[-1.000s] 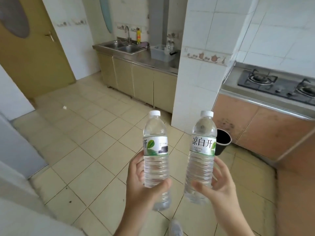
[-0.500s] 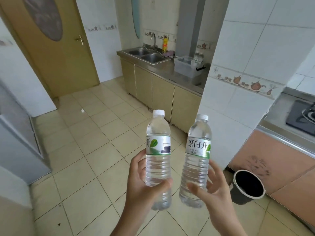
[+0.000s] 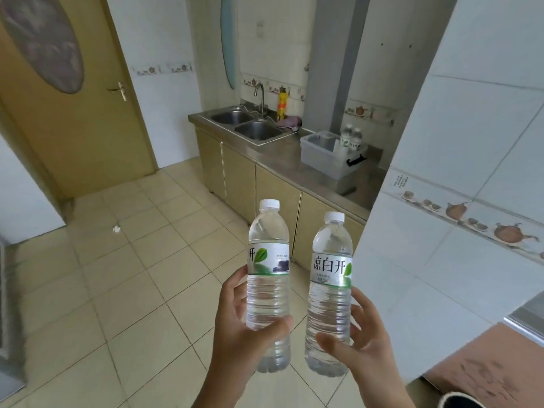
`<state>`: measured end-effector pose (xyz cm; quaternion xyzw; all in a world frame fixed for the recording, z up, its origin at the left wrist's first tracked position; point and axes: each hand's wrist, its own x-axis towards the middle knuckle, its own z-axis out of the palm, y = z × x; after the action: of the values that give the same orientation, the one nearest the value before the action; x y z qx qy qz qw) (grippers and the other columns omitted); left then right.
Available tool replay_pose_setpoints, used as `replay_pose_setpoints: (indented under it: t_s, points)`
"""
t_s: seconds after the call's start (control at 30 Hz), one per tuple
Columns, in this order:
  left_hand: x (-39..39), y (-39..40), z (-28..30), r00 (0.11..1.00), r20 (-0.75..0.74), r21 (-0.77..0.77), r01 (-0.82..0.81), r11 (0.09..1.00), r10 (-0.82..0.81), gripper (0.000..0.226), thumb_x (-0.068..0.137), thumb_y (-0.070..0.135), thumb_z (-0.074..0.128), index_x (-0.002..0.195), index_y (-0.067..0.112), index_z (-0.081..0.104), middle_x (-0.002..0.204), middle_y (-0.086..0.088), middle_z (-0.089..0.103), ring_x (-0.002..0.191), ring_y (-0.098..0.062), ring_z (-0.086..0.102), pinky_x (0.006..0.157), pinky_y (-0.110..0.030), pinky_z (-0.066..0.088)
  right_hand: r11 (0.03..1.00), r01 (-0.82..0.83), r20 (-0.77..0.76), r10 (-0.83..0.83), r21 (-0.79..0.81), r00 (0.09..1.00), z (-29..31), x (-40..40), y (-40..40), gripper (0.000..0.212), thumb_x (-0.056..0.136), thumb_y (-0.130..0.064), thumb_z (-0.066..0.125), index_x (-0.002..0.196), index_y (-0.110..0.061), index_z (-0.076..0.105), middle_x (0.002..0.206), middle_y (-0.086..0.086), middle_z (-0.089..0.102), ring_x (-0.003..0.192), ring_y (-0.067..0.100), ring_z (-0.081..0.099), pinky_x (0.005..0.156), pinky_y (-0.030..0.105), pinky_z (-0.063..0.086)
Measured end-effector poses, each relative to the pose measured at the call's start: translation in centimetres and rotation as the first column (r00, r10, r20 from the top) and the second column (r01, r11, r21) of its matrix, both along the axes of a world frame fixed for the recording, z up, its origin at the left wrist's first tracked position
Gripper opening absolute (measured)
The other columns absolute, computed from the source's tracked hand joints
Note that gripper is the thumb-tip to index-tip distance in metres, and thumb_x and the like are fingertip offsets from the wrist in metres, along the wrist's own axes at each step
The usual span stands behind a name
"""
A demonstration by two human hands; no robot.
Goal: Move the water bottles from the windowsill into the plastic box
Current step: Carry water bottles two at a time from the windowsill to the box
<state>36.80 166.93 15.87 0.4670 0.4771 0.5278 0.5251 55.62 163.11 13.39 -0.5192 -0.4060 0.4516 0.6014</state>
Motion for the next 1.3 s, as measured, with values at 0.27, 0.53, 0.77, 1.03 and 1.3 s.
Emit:
replay_pose_setpoints:
  t_s: [0.27, 0.53, 0.77, 1.03, 1.3]
  points:
    - [7.3, 17.6, -0.9, 1.0, -0.004, 0.005, 0.026, 1.0, -0.026, 0.093, 0.035, 0.025, 0.084, 0.12, 0.045, 0.054, 0.111, 0.009, 0.071, 0.101, -0.012, 0.069, 0.083, -0.034, 0.056, 0.997, 0.057, 0.011, -0.058, 0.044, 0.998, -0.4, 6.9, 17.5, 0.089, 0.037, -0.018, 0.088, 0.119, -0.028, 0.055, 0.105, 0.004, 0.071, 0.092, 0.025, 0.07, 0.076, 0.038, 0.057]
    - [13.7, 34.4, -1.3, 0.999, -0.03, 0.004, -0.022, 1.0, 0.022, 0.093, 0.034, 0.025, 0.084, 0.121, 0.038, 0.053, 0.105, 0.014, 0.073, 0.095, -0.01, 0.07, 0.073, -0.024, 0.056, 0.999, -0.043, -0.03, 0.043, 0.016, 0.999, -1.3, 13.9, 36.3, 0.096, 0.036, -0.018, 0.097, 0.122, -0.028, 0.054, 0.108, 0.006, 0.071, 0.094, 0.026, 0.07, 0.076, 0.036, 0.058]
    - [17.3, 47.9, -0.7, 1.0, -0.009, -0.001, -0.03, 1.0, 0.03, 0.094, 0.032, 0.021, 0.084, 0.119, 0.039, 0.054, 0.102, 0.01, 0.074, 0.089, -0.011, 0.072, 0.066, -0.02, 0.055, 0.998, -0.062, -0.01, 0.062, 0.014, 0.998, -0.9, 17.9, 50.0, 0.094, 0.031, -0.029, 0.097, 0.116, -0.039, 0.059, 0.106, 0.007, 0.068, 0.093, 0.024, 0.069, 0.08, 0.05, 0.056]
    - [21.0, 65.4, -1.5, 0.99, -0.003, -0.045, 0.138, 0.989, -0.138, 0.095, 0.037, 0.01, 0.085, 0.121, 0.039, 0.054, 0.105, 0.003, 0.074, 0.089, -0.017, 0.073, 0.072, -0.033, 0.058, 0.995, 0.1, -0.005, -0.1, 0.024, 0.995, -2.2, 20.9, 63.9, 0.096, 0.026, -0.029, 0.098, 0.114, -0.036, 0.06, 0.105, 0.006, 0.071, 0.092, 0.02, 0.069, 0.078, 0.034, 0.057]
    - [27.2, 80.3, -0.5, 0.914, -0.004, -0.092, 0.404, 0.91, -0.406, 0.088, 0.049, 0.004, 0.082, 0.123, 0.041, 0.052, 0.101, 0.003, 0.073, 0.086, -0.017, 0.073, 0.065, -0.024, 0.057, 0.945, 0.326, -0.052, -0.326, 0.0, 0.944, -1.6, 24.5, 72.9, 0.111, 0.019, -0.032, 0.098, 0.121, -0.027, 0.054, 0.11, 0.008, 0.069, 0.099, 0.026, 0.067, 0.077, 0.034, 0.057]
